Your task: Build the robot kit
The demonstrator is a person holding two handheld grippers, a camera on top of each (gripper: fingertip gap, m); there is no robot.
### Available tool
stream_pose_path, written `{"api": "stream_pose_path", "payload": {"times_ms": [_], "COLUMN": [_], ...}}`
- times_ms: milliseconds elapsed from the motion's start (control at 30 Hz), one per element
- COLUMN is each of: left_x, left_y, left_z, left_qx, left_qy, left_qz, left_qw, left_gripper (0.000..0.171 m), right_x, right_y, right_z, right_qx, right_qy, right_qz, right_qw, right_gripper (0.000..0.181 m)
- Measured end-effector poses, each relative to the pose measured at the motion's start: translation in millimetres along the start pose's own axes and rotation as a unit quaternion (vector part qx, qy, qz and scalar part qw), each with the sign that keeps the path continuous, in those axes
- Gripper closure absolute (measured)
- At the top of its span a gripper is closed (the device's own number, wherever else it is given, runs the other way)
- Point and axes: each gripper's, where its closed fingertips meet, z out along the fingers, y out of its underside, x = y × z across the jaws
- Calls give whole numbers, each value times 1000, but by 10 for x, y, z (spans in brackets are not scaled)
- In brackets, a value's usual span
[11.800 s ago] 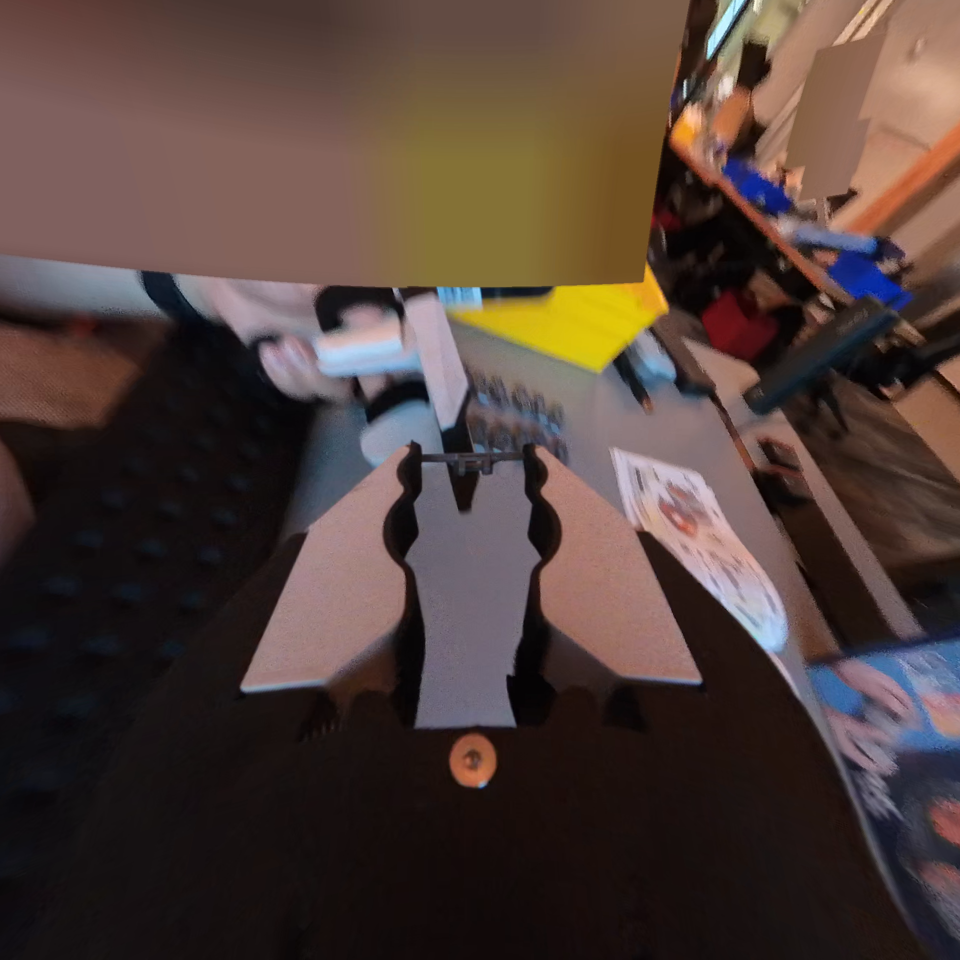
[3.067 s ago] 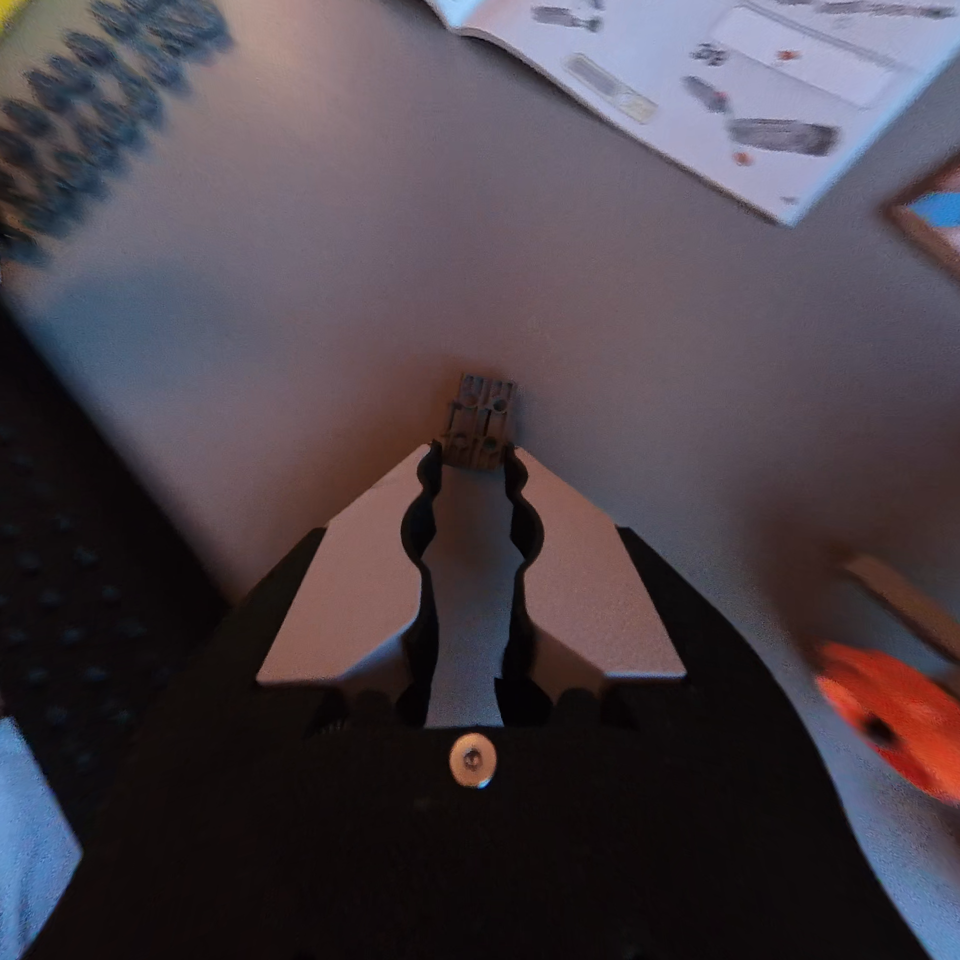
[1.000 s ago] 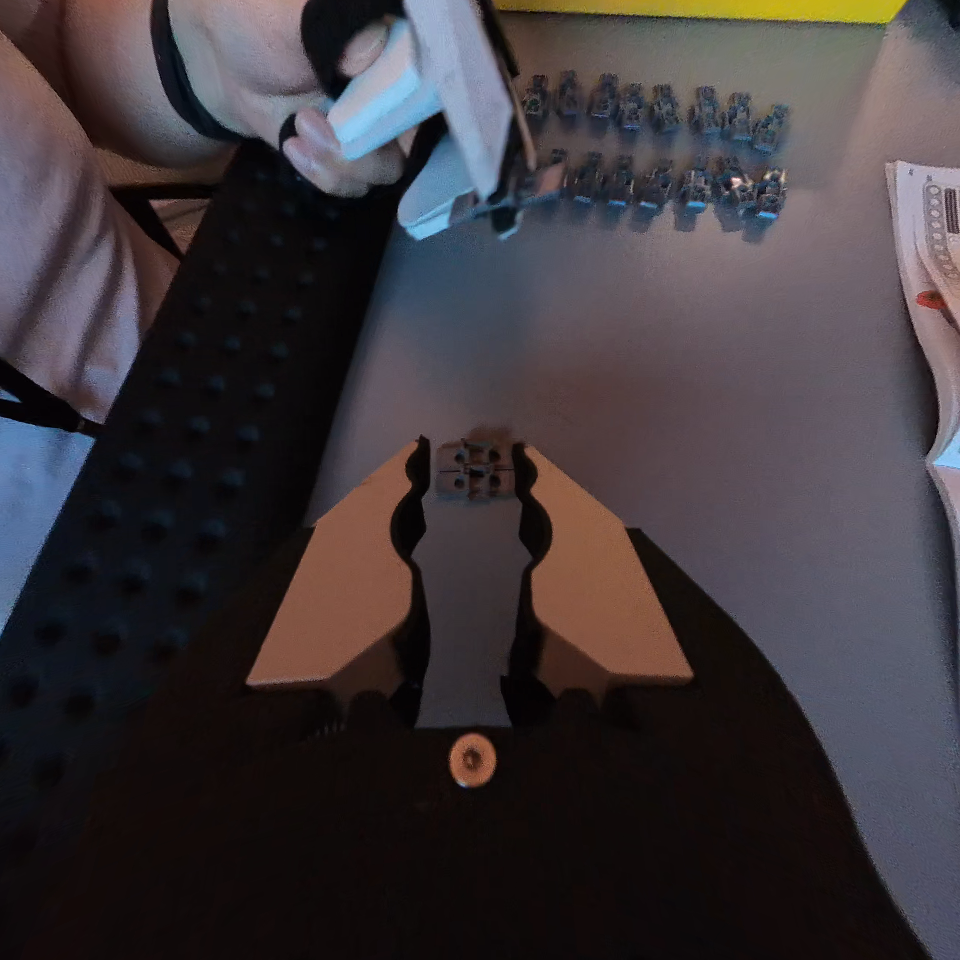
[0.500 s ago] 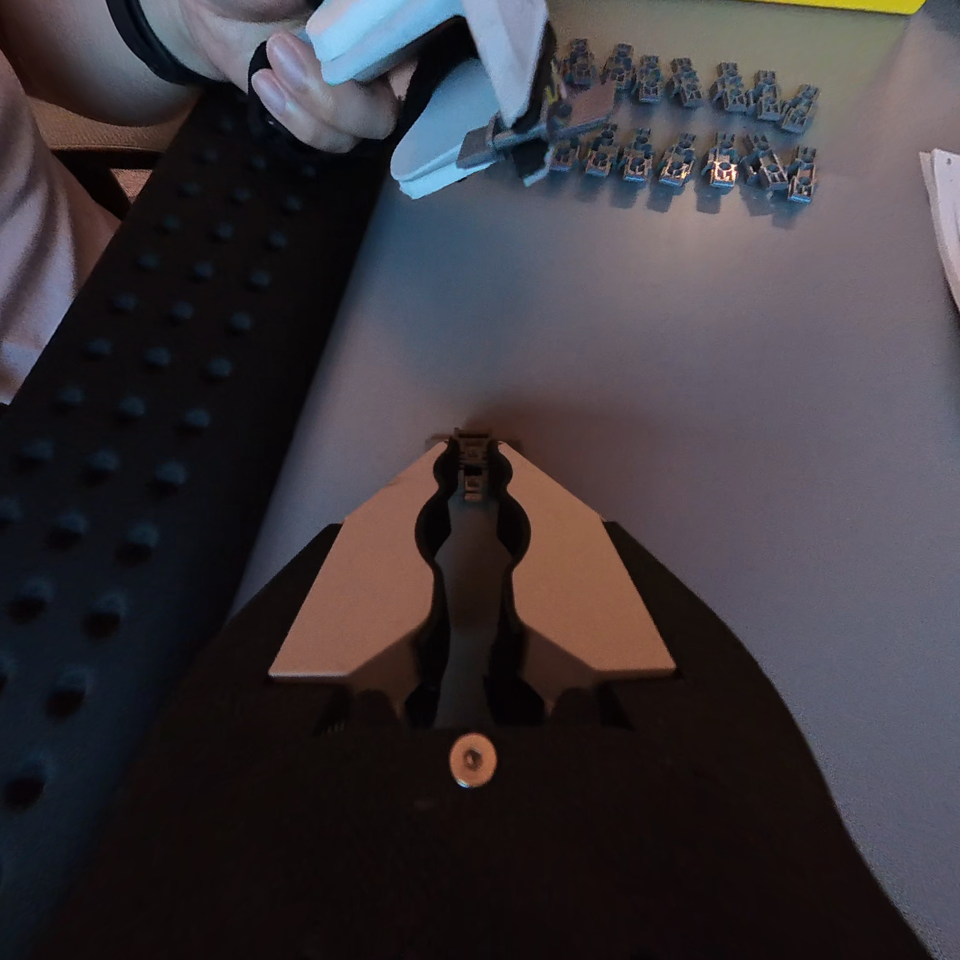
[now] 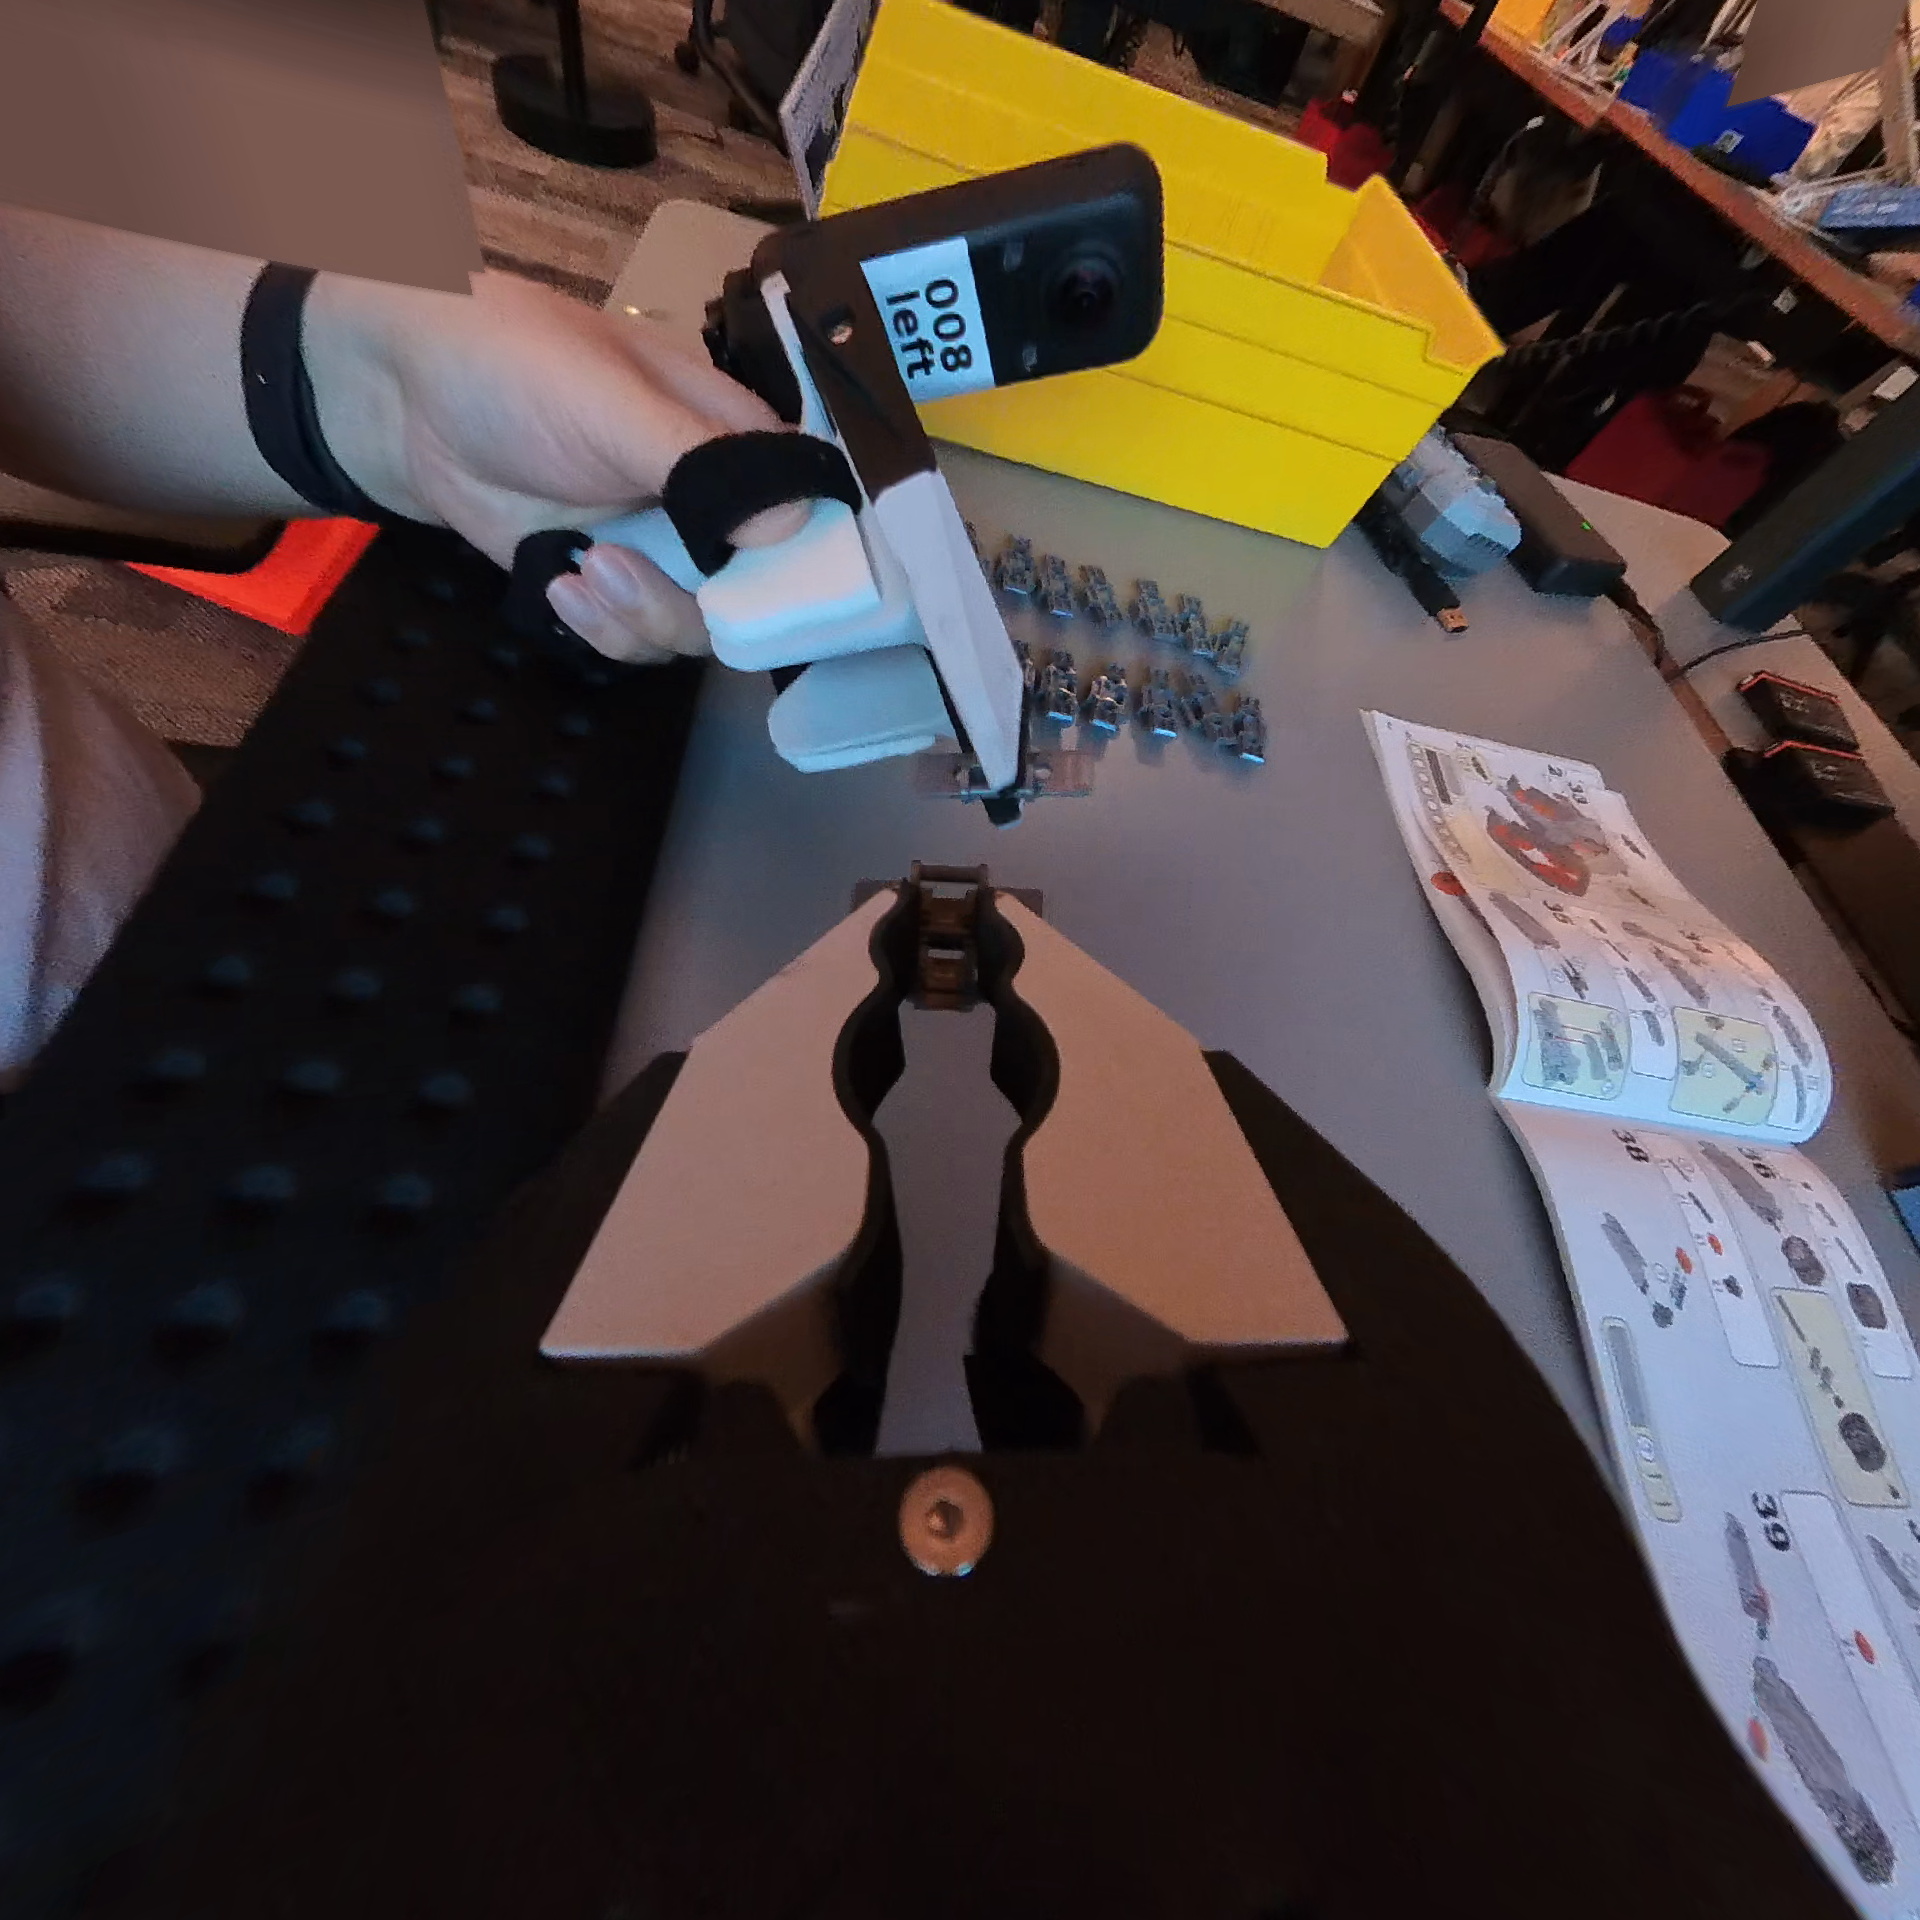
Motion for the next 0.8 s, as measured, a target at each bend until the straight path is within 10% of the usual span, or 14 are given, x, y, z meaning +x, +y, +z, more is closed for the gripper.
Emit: {"api": "stream_pose_path", "payload": {"times_ms": [533, 800], "left_x": [18, 18], "left_y": [-23, -36], "left_z": [-26, -36], "left_qx": [10, 13], "left_qy": [9, 16], "left_qz": [-7, -18], "left_qw": [1000, 1000], "left_gripper": [166, 166], "right_x": [-40, 99], "right_y": [536, 707], "right_z": [162, 156], "right_qx": [-92, -155], "right_qy": [-51, 52], "right_qz": [4, 223], "right_qw": [994, 961], "right_gripper": [172, 118]}}
